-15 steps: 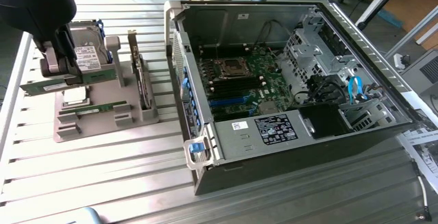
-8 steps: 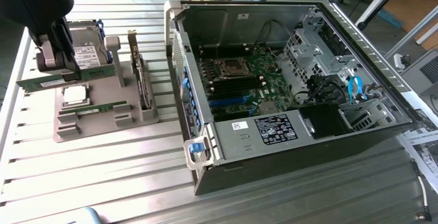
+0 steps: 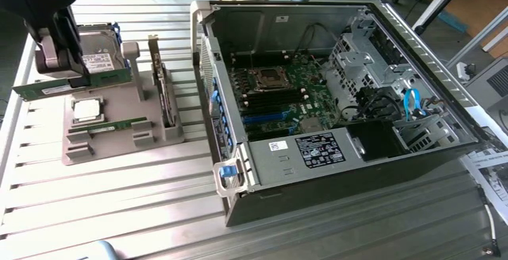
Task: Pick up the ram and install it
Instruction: 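Pick up the ram and move it above insertion slot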
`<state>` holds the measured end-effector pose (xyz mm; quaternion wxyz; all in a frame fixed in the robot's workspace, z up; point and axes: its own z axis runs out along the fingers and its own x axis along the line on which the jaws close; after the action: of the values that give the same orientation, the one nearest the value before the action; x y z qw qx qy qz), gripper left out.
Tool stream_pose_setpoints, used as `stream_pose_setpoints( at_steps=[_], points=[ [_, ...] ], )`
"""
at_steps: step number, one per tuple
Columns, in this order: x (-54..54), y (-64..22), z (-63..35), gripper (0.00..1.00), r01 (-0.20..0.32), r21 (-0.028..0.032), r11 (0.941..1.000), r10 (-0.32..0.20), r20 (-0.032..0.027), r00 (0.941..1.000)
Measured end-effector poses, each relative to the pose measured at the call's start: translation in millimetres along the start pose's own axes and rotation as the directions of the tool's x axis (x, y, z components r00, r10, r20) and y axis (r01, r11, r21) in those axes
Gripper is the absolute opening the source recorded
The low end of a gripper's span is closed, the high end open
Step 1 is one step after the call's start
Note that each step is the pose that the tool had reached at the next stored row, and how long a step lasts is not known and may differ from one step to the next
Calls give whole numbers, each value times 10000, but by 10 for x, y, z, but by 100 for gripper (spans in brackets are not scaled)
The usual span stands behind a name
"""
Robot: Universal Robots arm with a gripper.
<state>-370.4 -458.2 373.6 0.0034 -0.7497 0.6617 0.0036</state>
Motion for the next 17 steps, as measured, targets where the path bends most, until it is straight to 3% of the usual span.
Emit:
stream_pose_setpoints(
  at_steps=[17],
  points=[
    [-2,-2,-220,14,0,0,10000,0,0,10000]
  ],
)
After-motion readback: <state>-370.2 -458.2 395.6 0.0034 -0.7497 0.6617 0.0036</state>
